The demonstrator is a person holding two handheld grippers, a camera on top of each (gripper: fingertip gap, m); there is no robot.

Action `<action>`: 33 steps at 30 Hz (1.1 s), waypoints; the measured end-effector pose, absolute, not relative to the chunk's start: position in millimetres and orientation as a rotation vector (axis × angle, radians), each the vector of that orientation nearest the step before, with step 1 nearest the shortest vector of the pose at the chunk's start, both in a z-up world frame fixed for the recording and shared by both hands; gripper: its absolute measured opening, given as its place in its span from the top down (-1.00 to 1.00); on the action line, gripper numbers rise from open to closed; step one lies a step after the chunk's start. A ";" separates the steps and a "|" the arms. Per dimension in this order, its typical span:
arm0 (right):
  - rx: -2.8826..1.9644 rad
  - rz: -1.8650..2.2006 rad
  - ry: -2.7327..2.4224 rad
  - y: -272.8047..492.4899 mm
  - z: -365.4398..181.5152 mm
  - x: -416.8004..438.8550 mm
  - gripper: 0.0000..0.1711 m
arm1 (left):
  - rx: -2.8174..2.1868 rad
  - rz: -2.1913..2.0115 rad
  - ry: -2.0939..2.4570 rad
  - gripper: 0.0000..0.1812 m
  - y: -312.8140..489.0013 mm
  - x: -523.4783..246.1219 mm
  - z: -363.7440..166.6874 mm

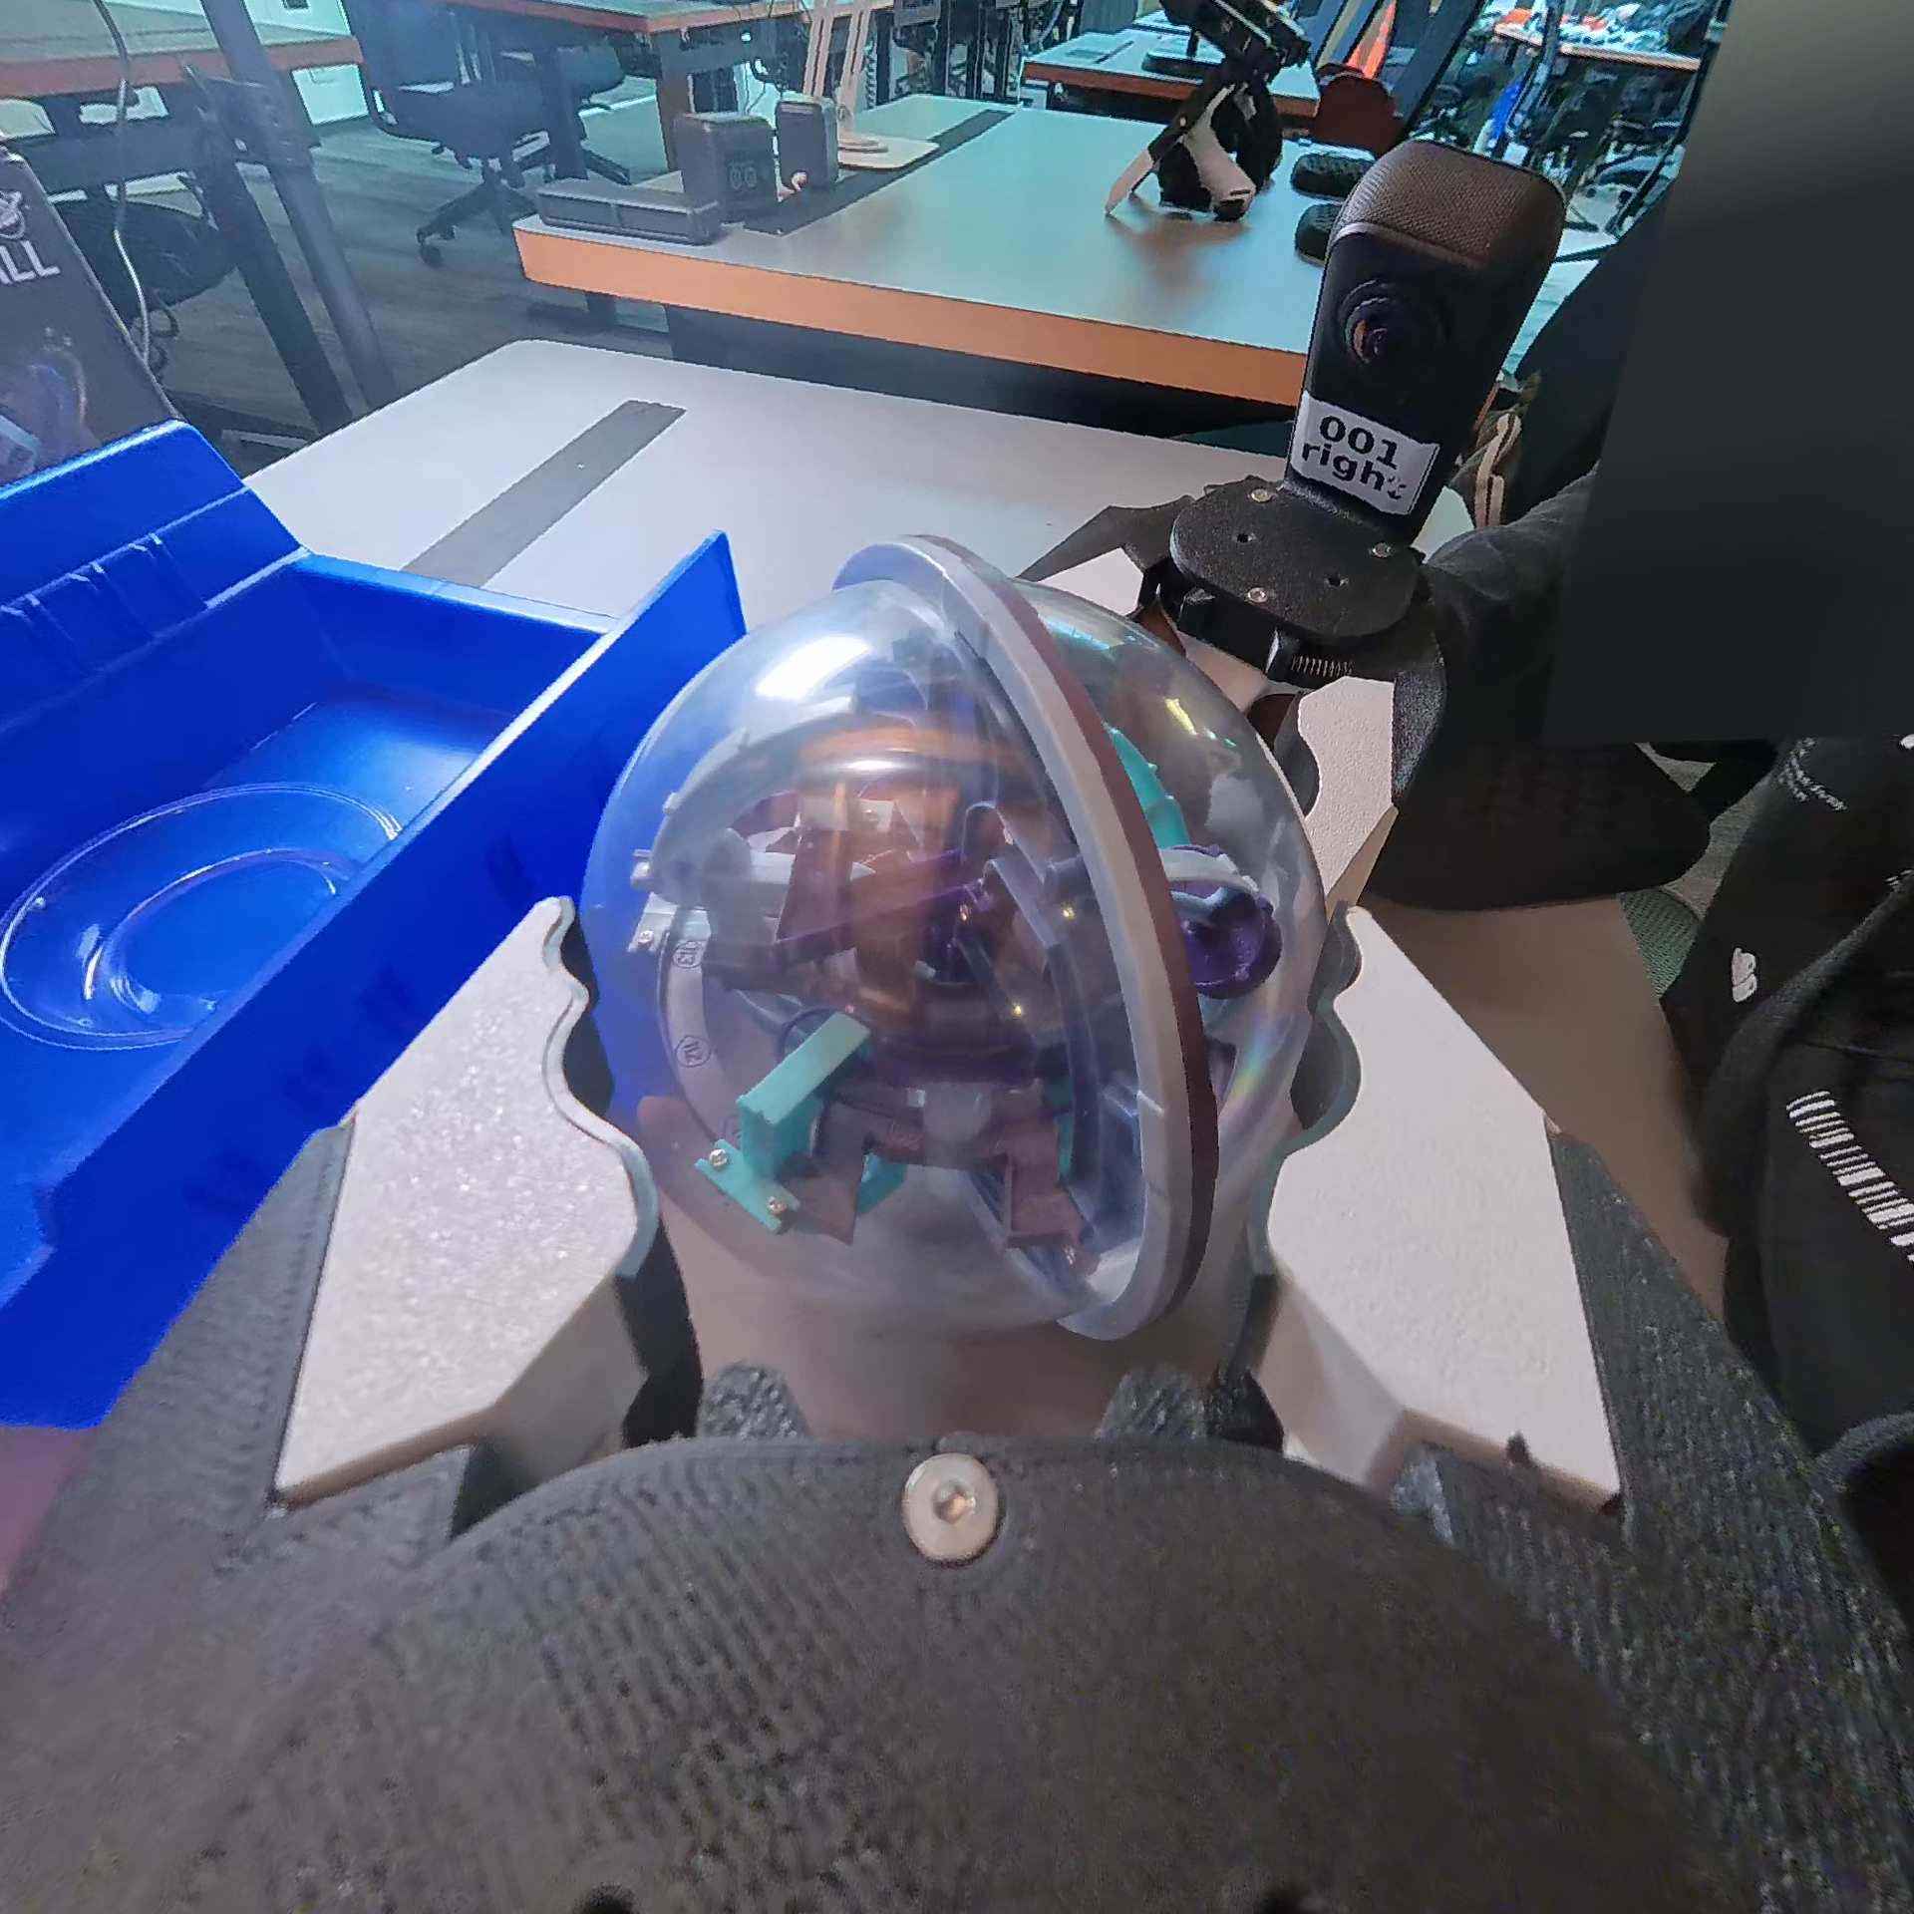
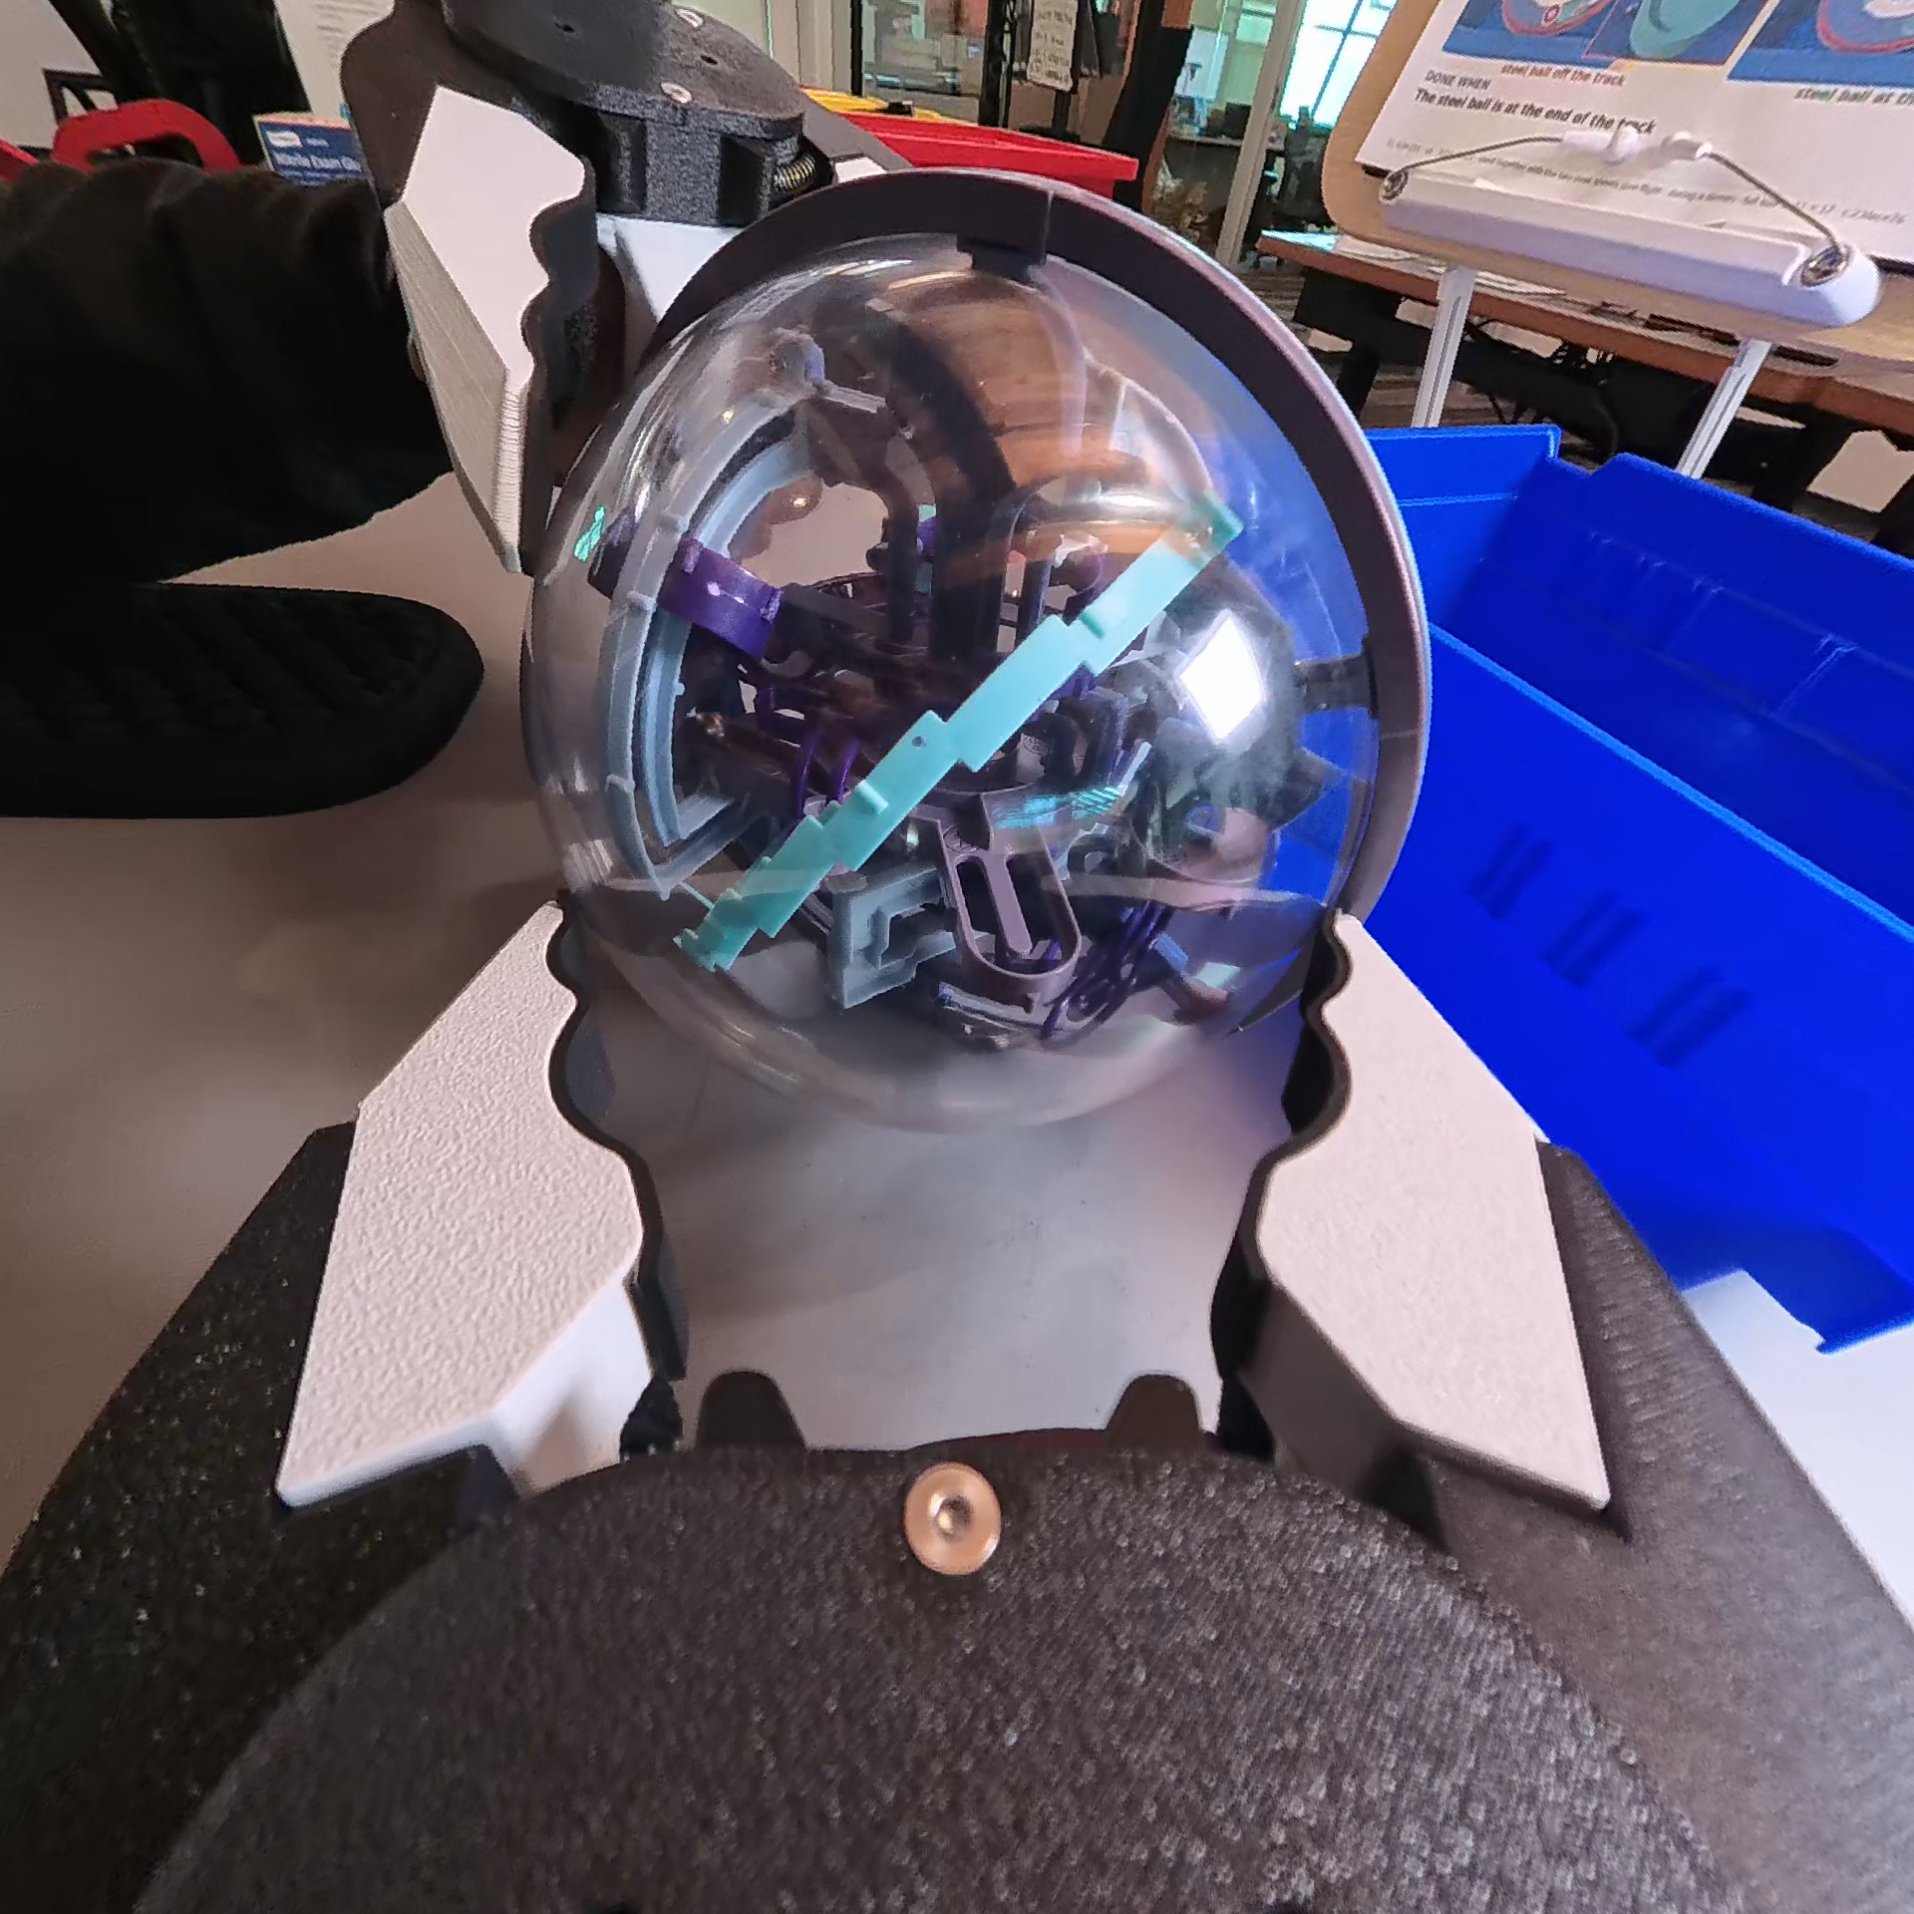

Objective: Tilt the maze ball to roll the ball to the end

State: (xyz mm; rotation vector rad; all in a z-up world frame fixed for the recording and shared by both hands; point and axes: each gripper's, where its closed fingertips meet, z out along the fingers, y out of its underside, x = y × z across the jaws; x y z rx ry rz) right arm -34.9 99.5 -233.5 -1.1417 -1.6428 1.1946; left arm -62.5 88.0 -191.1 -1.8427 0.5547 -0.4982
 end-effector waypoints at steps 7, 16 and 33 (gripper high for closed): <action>-1.154 1.209 -1.639 101.0 -233.6 -34.9 -0.54 | -1.843 -0.524 0.545 -0.47 90.0 -63.3 -189.8; -1.149 1.224 -1.645 101.5 -233.5 -34.1 -0.54 | -1.823 -0.611 0.506 -0.38 89.4 -67.3 -184.1; -1.027 1.225 -1.718 97.7 -231.9 -31.1 -0.52 | -1.770 -0.674 0.484 -0.21 76.0 -73.5 -177.6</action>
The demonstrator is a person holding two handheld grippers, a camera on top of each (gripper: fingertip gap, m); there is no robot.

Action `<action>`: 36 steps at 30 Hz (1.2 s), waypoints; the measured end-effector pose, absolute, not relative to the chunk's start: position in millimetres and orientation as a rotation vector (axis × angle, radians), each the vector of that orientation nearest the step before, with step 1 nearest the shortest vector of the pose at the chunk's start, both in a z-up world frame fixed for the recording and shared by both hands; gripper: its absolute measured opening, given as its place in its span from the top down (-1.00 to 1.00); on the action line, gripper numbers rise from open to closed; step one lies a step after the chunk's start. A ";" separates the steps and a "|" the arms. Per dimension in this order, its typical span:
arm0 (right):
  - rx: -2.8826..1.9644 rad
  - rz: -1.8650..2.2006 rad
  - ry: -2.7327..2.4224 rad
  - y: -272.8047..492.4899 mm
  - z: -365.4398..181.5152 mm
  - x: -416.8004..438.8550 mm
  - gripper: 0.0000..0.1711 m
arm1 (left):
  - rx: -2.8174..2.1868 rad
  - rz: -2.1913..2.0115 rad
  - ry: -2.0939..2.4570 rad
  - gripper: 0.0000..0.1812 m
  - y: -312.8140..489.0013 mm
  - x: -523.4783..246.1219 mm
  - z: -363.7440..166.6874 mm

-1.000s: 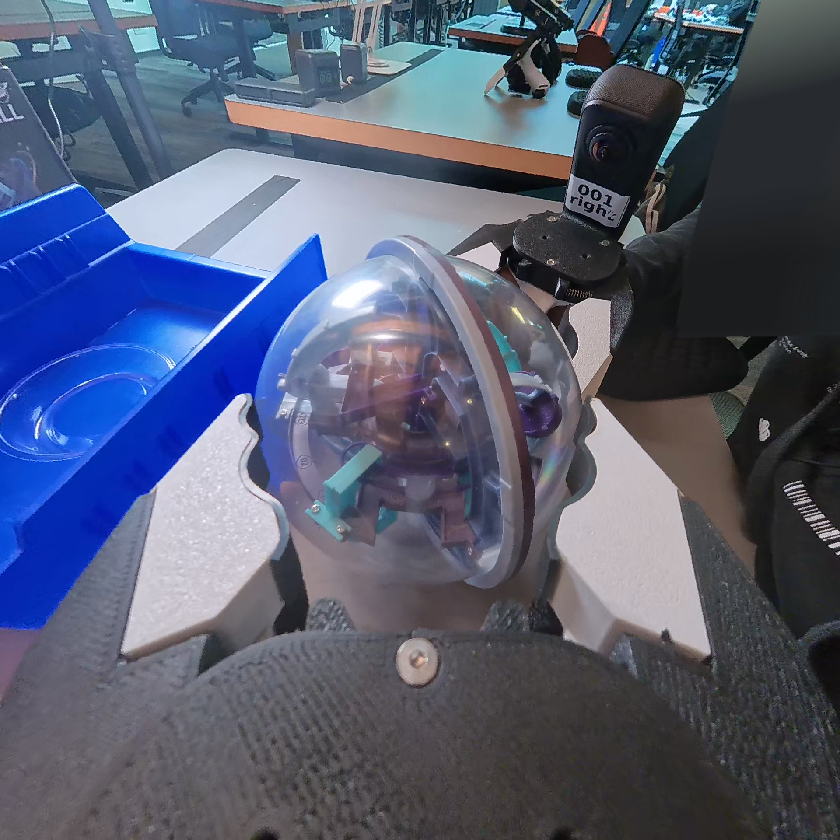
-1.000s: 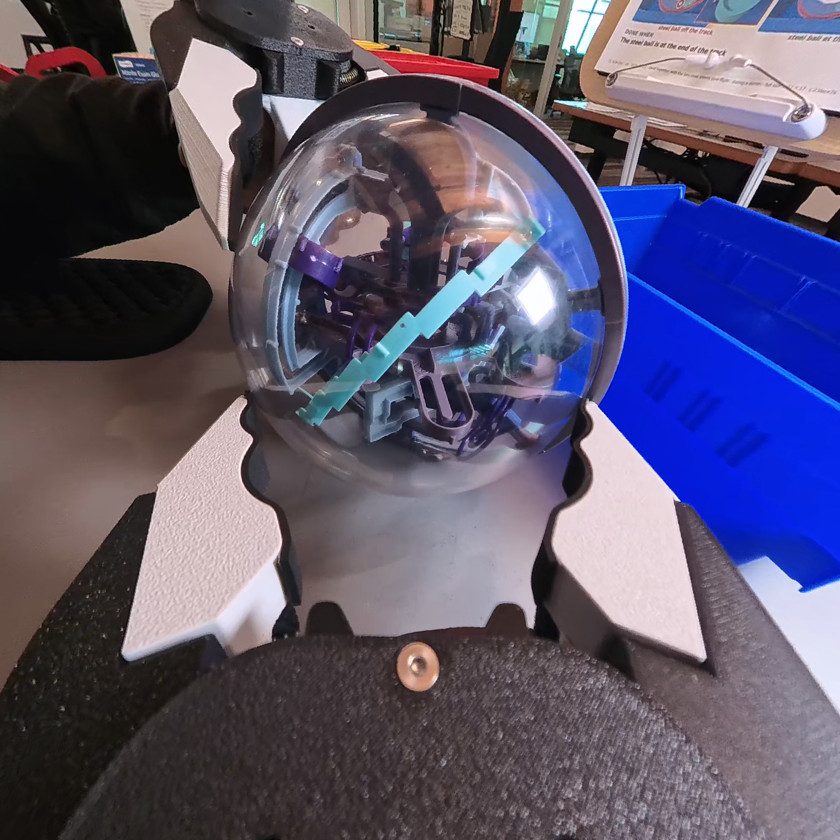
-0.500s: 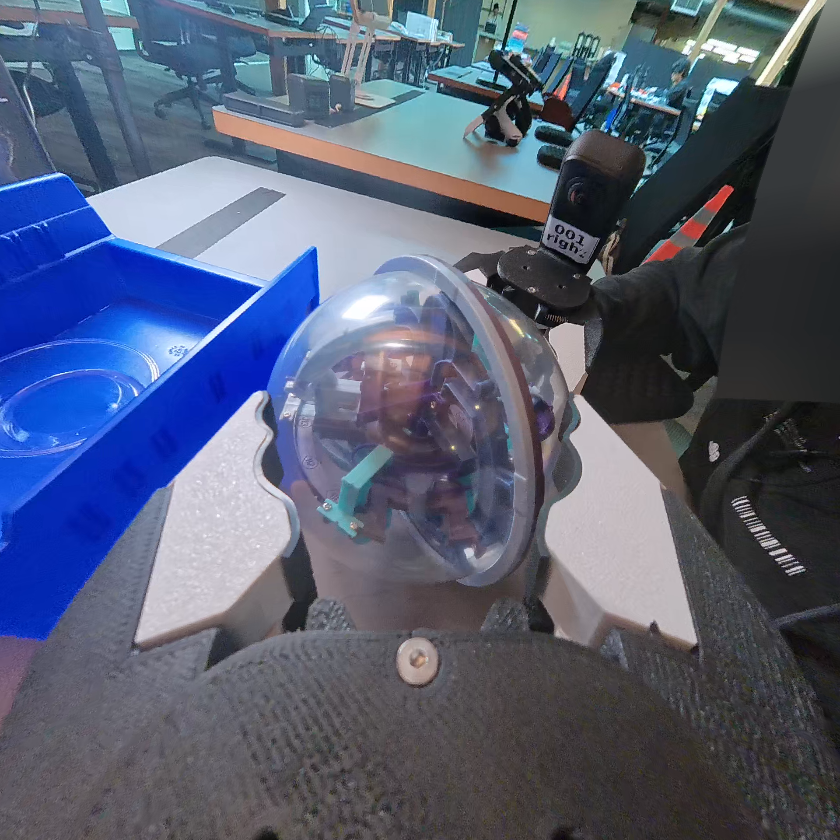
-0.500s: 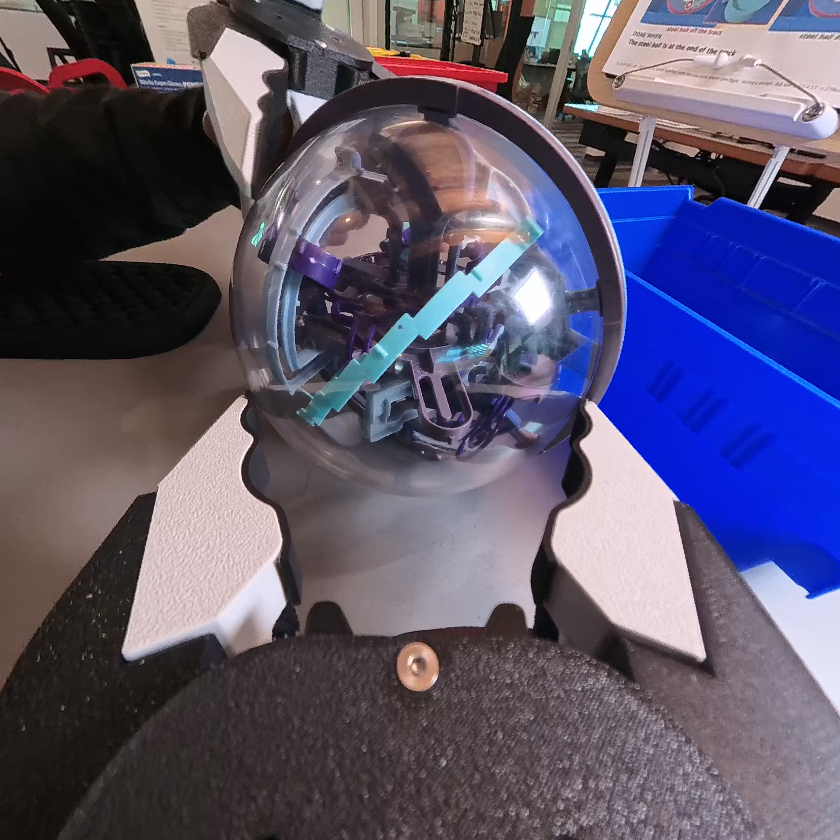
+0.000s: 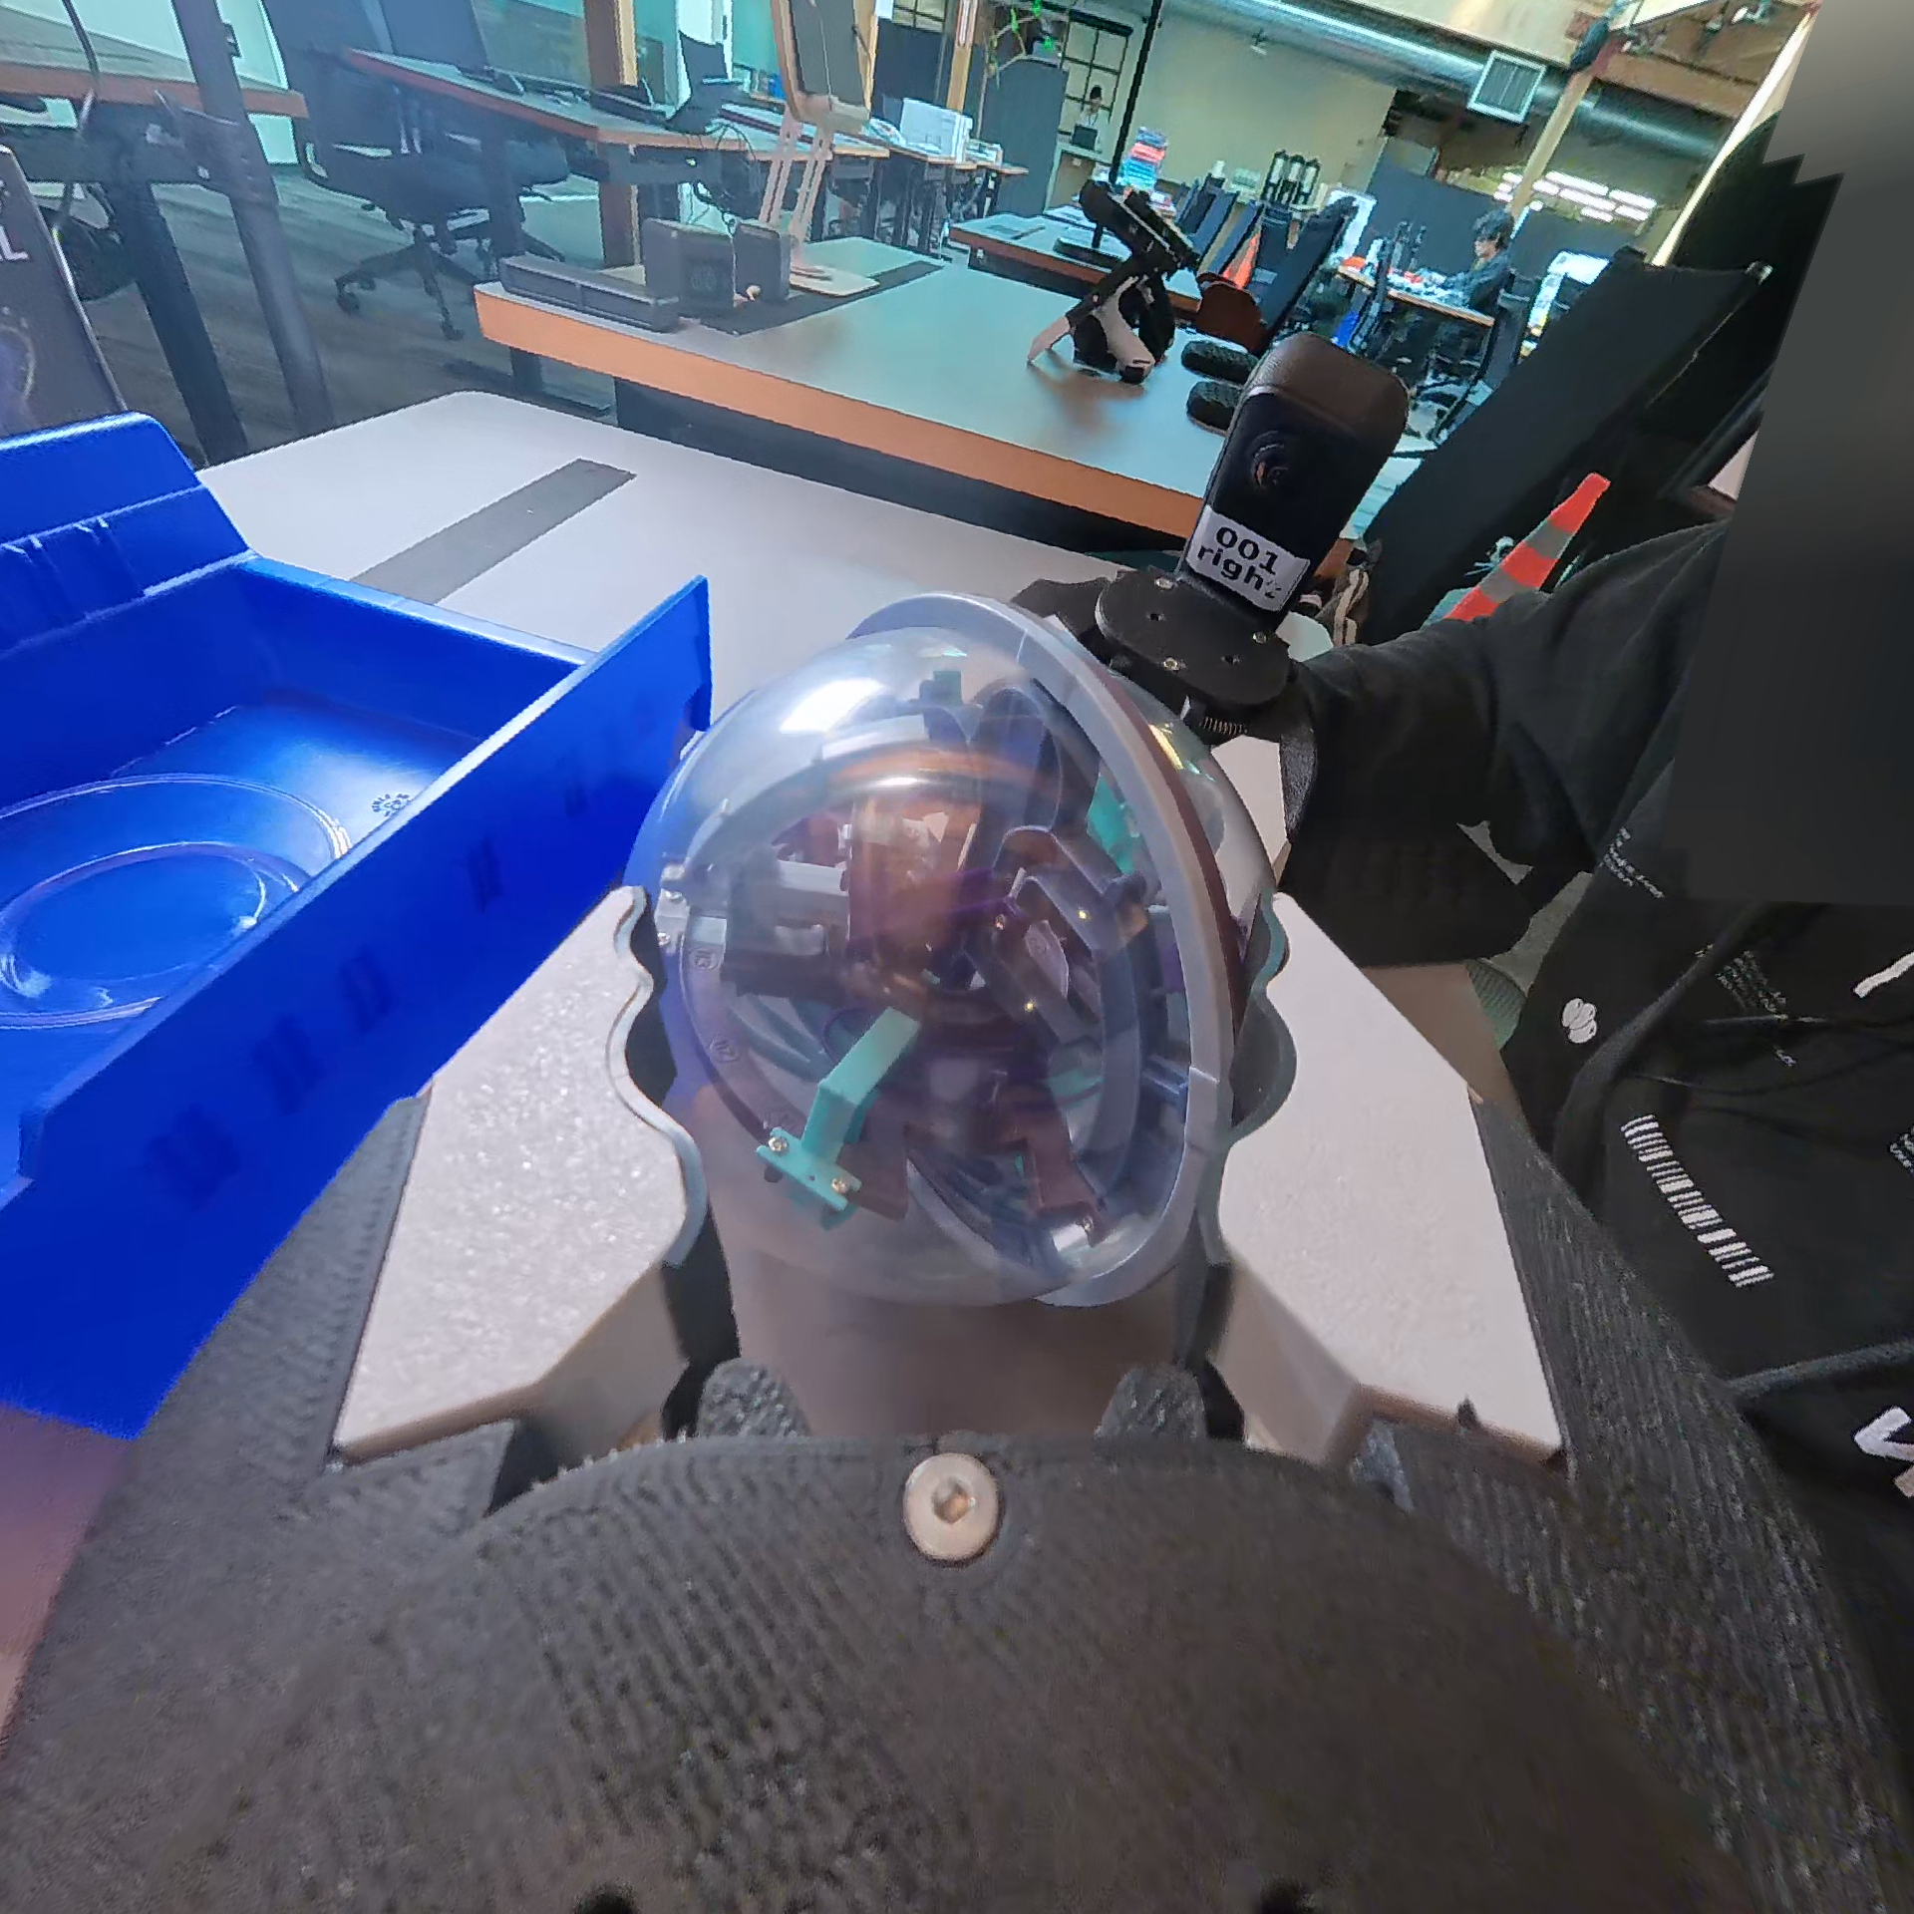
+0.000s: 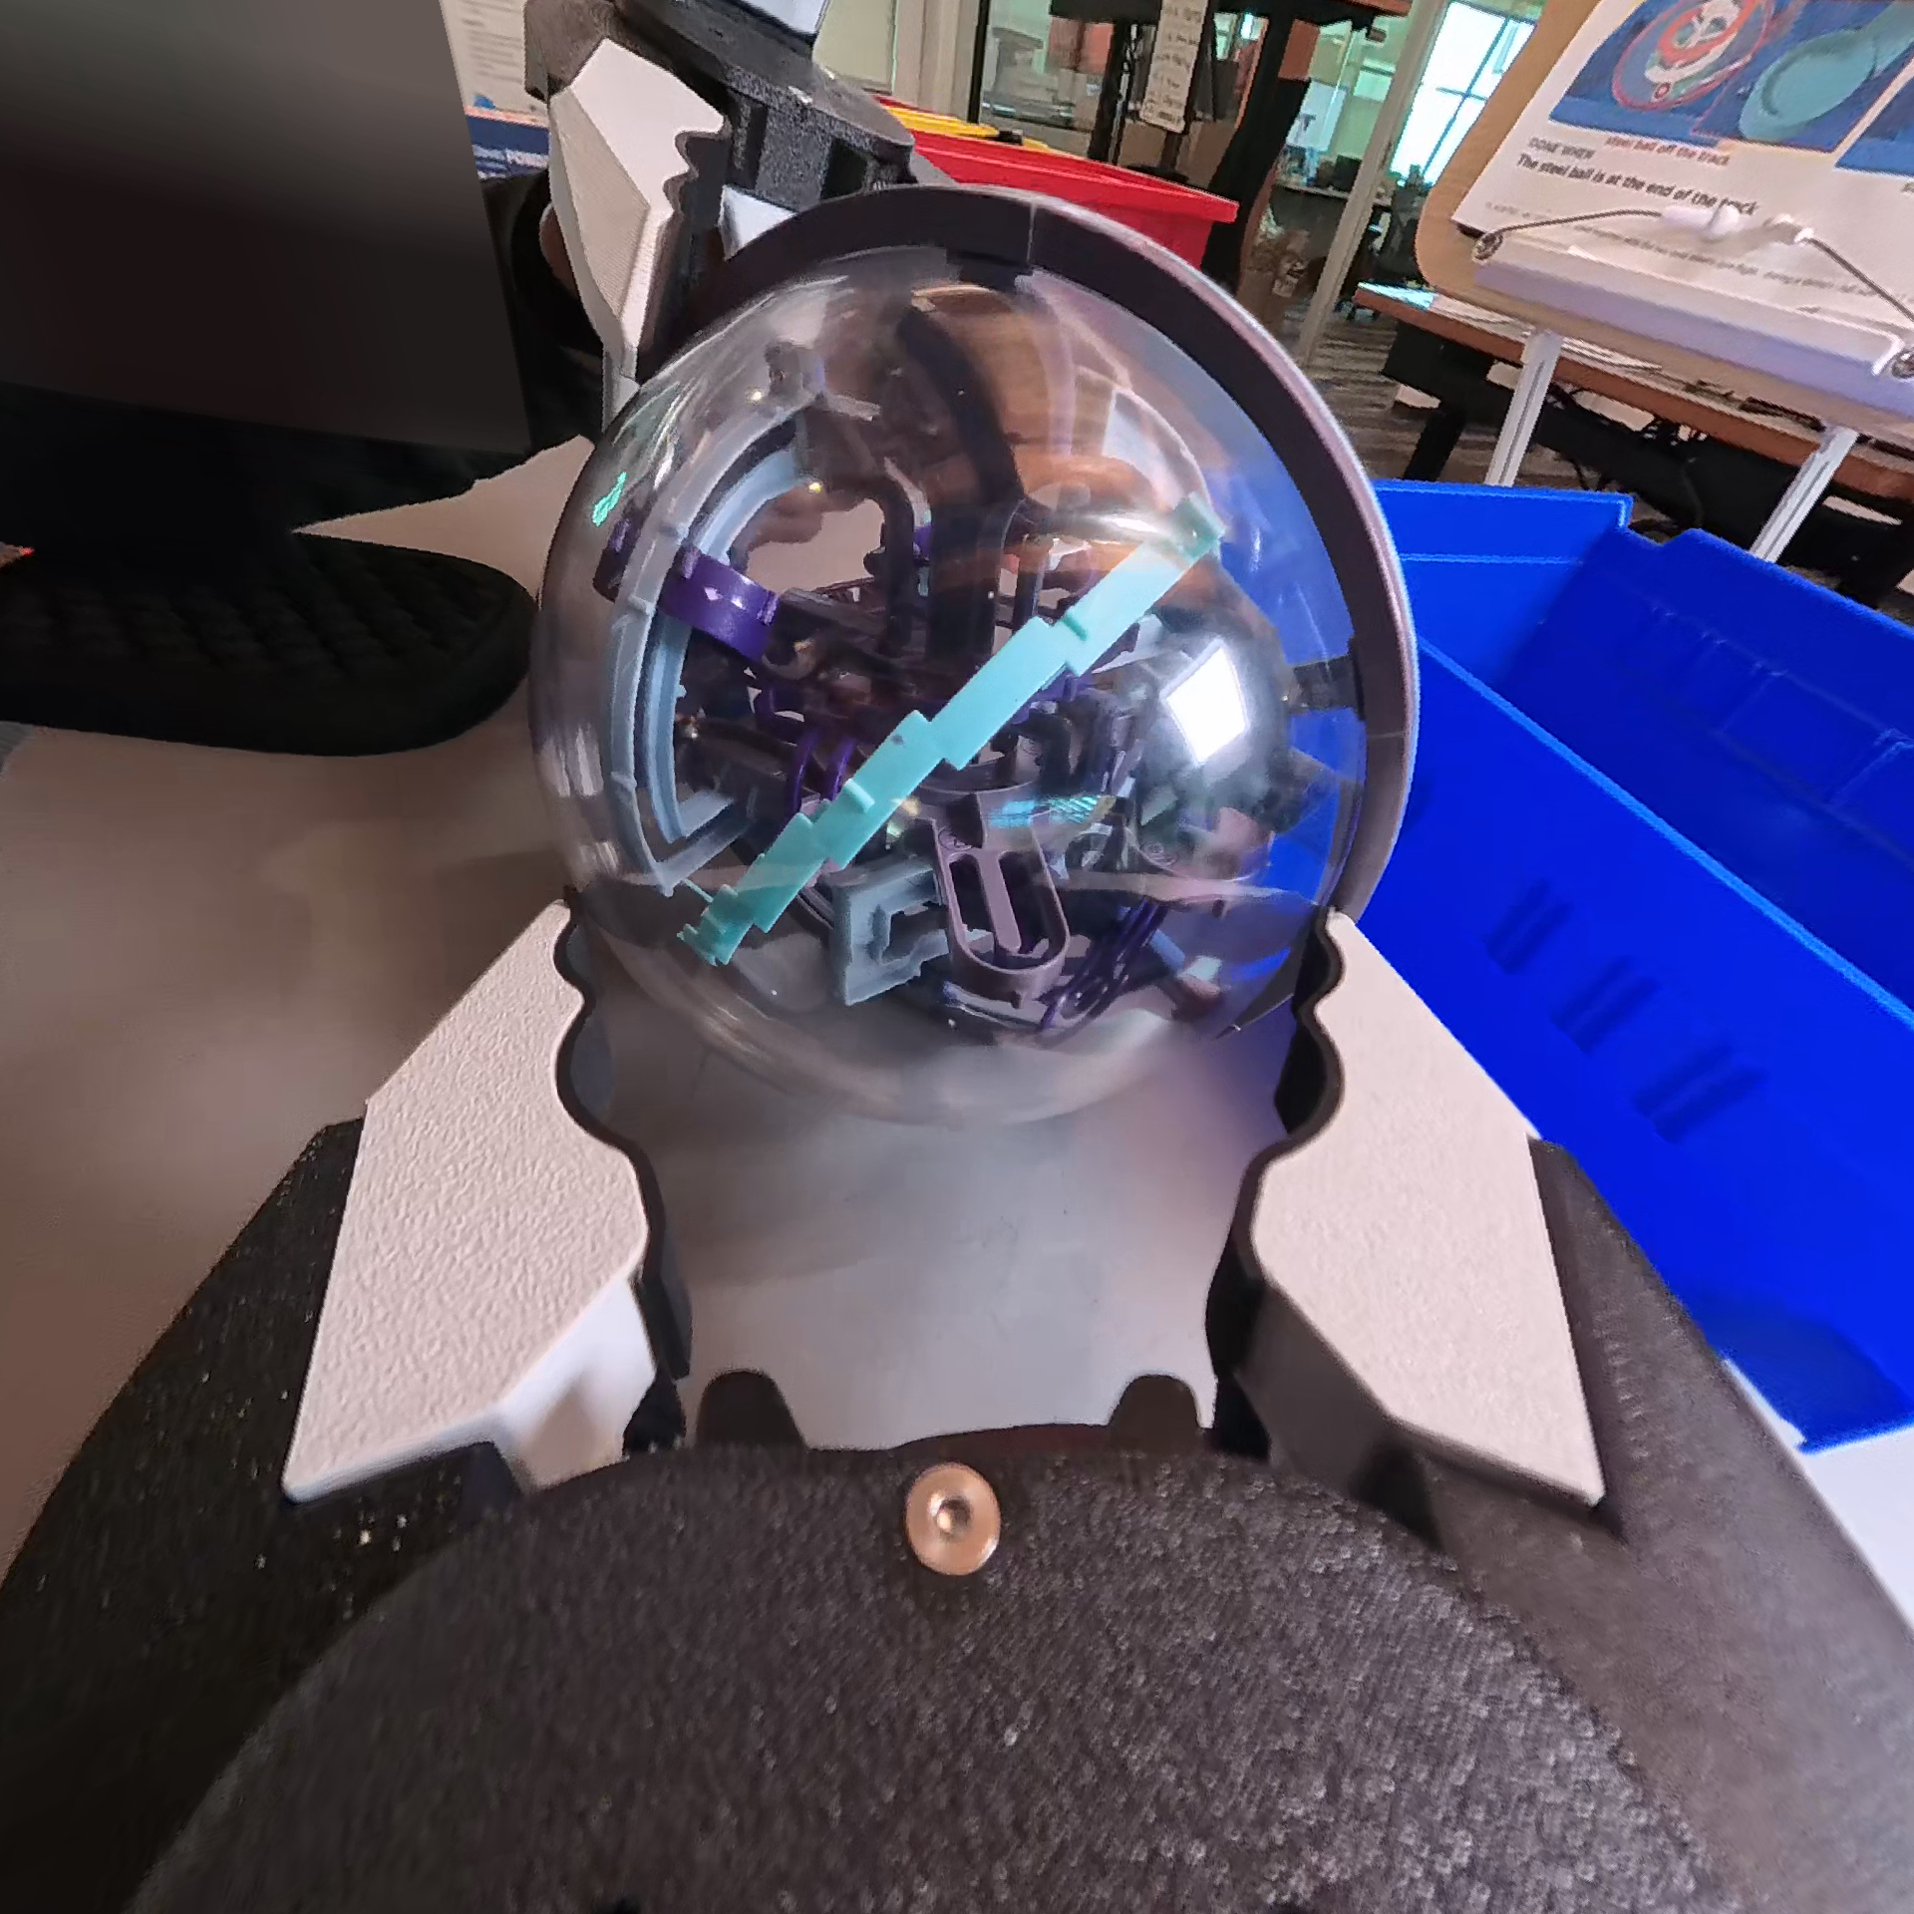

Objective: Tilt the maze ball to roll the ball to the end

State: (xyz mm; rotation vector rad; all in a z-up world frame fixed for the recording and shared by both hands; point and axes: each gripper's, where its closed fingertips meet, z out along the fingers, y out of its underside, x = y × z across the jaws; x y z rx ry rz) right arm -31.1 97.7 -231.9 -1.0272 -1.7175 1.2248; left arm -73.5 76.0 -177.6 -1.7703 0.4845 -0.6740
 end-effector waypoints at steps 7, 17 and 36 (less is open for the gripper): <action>-1.016 1.229 -1.762 98.1 -230.1 -32.4 -0.50 | -1.811 -0.686 0.518 -0.21 73.5 -78.1 -179.1; -1.045 1.261 -1.810 94.6 -223.7 -39.2 -0.49 | -1.818 -0.716 0.470 -0.31 66.8 -86.4 -190.5; -1.055 1.077 -1.846 83.9 -210.9 -54.0 -0.61 | -1.849 -0.888 0.305 -0.21 49.9 -94.7 -222.7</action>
